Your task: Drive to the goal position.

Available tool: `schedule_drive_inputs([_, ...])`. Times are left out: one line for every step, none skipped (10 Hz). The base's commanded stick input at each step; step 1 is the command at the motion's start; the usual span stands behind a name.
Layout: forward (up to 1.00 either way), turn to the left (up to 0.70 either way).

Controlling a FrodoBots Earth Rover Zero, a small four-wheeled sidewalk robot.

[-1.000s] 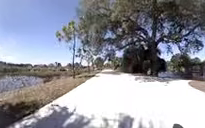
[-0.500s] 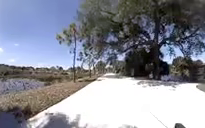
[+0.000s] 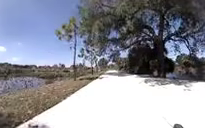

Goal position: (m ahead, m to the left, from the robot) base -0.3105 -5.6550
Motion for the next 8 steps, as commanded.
schedule_drive_inputs([-0.39, 0.0])
schedule_drive_inputs([-0.82, 0.0])
schedule_drive_inputs([-1.0, 0.0])
schedule_drive_inputs([-0.96, 0.0])
schedule_drive_inputs([-0.74, 0.0])
schedule_drive_inputs([-0.52, 0.0])
schedule_drive_inputs([-0.31, 0.0])
schedule_drive_inputs([-0.09, 0.0])
